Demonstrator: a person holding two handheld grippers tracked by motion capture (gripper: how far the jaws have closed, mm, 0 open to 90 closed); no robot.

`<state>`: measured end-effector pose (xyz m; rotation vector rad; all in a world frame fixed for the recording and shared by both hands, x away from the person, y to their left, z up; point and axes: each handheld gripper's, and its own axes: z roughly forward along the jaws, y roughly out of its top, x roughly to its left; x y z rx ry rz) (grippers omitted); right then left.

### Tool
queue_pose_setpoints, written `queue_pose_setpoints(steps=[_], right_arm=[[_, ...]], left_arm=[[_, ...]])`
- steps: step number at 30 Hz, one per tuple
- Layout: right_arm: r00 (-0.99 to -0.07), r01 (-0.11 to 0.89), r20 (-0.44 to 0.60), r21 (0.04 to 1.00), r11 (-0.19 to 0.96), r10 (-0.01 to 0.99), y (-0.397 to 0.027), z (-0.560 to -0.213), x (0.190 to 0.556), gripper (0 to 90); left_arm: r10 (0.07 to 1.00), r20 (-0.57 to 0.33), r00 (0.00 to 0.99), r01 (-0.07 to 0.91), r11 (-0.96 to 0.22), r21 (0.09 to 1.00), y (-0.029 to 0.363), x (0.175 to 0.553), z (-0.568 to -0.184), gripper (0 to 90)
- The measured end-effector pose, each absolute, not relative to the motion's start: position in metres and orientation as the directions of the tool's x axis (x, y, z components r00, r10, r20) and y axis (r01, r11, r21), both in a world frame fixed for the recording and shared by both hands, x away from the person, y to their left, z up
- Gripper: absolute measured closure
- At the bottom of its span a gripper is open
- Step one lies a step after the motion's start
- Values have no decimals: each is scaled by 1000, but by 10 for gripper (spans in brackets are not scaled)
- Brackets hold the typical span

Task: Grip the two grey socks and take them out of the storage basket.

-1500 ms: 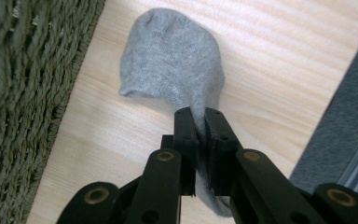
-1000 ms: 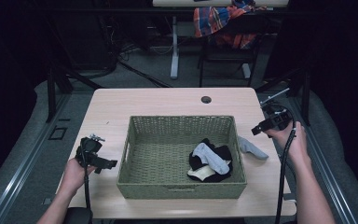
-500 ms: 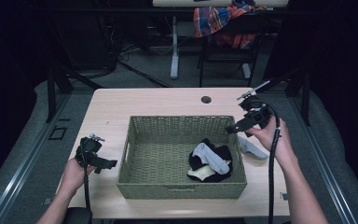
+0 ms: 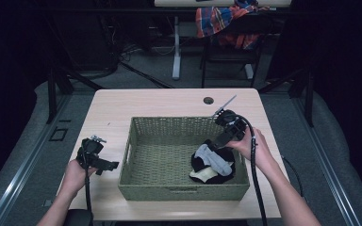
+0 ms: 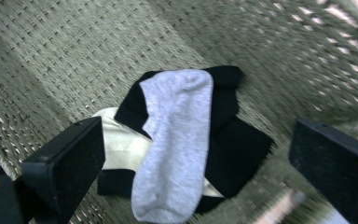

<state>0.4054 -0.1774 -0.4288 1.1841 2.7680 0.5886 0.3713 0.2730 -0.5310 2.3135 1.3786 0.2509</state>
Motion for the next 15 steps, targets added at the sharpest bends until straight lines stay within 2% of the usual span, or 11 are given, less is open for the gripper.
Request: queue_pose_setpoints(steps=[3,5,7,9,15], right_arm=[[-712,673,68,347,653,699,-169,-437,405,97],[-724,664,59,329,671,687,-164,-441,404,155],[-730,661,53,311,683,682,-159,-447,404,161],[-733,659,51,299,690,679,-155,-453,404,230],[-745,656,43,224,721,665,-143,-473,405,269]], left_arm=[[871,-62,488,791,-411,453,273,371,-531,0],[872,-59,486,792,-411,452,273,371,-531,1],[871,-57,488,793,-415,445,273,371,-531,1],[871,-51,489,791,-418,446,272,371,-531,1],[868,-49,493,791,-425,440,272,371,-531,2]])
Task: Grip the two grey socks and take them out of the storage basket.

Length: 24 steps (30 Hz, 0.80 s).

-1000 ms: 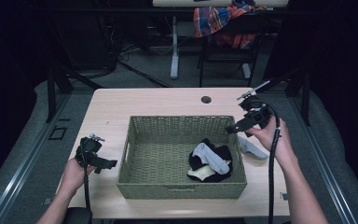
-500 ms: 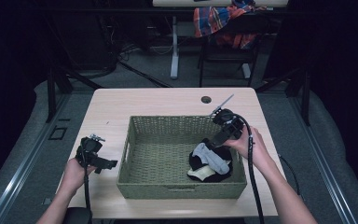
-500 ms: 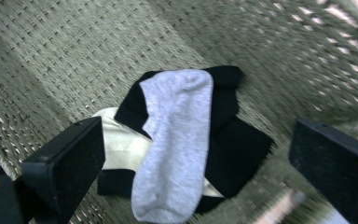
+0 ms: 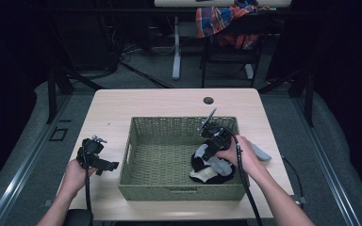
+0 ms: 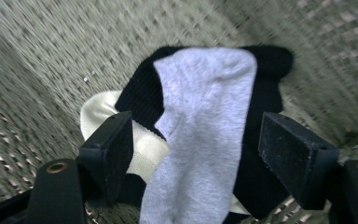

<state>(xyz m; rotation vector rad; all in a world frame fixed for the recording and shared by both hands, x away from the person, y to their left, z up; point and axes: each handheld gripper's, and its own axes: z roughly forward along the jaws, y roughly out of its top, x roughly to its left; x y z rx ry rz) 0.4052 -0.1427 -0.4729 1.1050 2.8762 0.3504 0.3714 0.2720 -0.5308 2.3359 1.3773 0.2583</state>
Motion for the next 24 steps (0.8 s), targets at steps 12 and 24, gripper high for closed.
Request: queue_pose_setpoints(steps=[12,24], right_arm=[[-741,665,-4,128,735,671,-132,-504,411,454],[-705,706,15,122,698,710,-136,-507,410,809]], left_arm=[[866,-35,498,786,-435,439,271,369,-530,7],[859,-19,511,783,-457,423,267,370,-531,20]])
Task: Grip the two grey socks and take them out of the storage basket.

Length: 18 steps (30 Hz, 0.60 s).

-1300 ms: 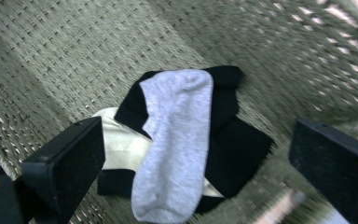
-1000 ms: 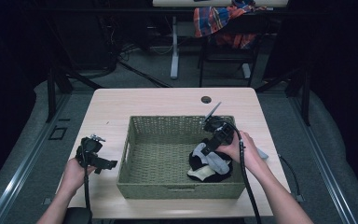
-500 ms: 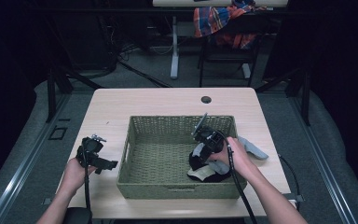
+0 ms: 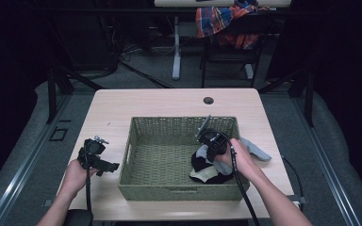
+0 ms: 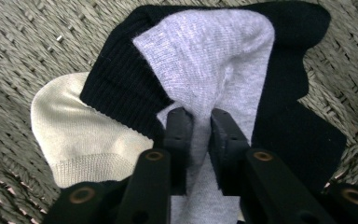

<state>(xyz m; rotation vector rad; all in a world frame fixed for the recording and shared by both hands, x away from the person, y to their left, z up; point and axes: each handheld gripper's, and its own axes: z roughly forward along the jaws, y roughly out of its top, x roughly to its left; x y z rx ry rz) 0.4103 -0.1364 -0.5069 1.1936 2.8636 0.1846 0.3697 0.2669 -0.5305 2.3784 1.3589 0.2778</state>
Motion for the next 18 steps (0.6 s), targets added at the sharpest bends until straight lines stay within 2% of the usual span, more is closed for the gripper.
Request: queue_pose_setpoints(steps=[2,9,11,18], right_arm=[[-718,693,9,102,714,696,-139,-502,411,820],[-721,682,9,186,707,693,-148,-481,406,831],[-714,690,17,185,699,700,-149,-476,405,831],[-723,674,26,249,696,690,-149,-458,405,842]], left_arm=[[859,-21,511,783,-455,424,267,370,-530,20],[848,-18,530,776,-477,413,260,373,-531,19],[847,-18,531,775,-477,414,261,373,-531,19],[862,-22,507,787,-453,418,267,371,-531,18]])
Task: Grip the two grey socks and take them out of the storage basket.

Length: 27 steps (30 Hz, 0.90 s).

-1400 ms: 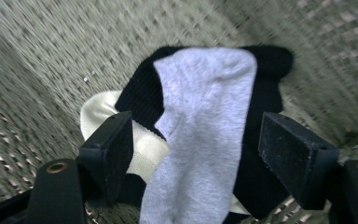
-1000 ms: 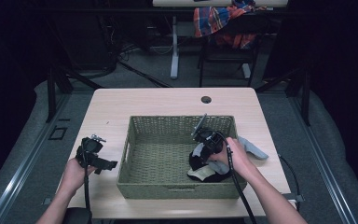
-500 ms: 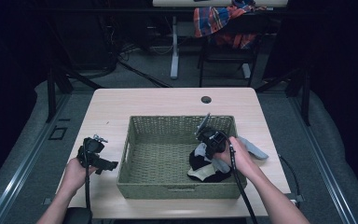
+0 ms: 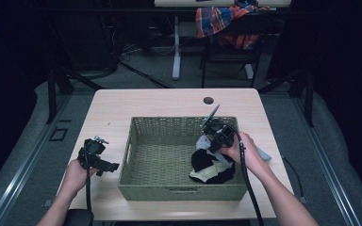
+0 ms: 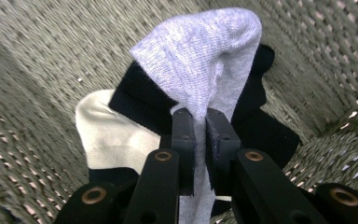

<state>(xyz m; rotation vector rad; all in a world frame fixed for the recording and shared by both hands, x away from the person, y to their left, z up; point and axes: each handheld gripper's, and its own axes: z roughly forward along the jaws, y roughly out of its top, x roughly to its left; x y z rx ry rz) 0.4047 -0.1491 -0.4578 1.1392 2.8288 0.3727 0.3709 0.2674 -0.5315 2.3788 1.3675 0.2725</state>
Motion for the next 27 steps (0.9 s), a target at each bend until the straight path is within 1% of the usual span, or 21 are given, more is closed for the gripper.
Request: queue_pose_setpoints(steps=[2,11,27], right_arm=[[-729,665,10,246,705,684,-149,-454,404,843],[-726,659,16,301,690,687,-151,-441,398,845],[-726,633,12,401,662,687,-161,-400,394,846]], left_arm=[[859,-21,512,786,-459,413,266,371,-531,18],[859,-18,512,787,-460,410,264,371,-531,17],[868,-26,496,799,-444,406,269,370,-533,17]])
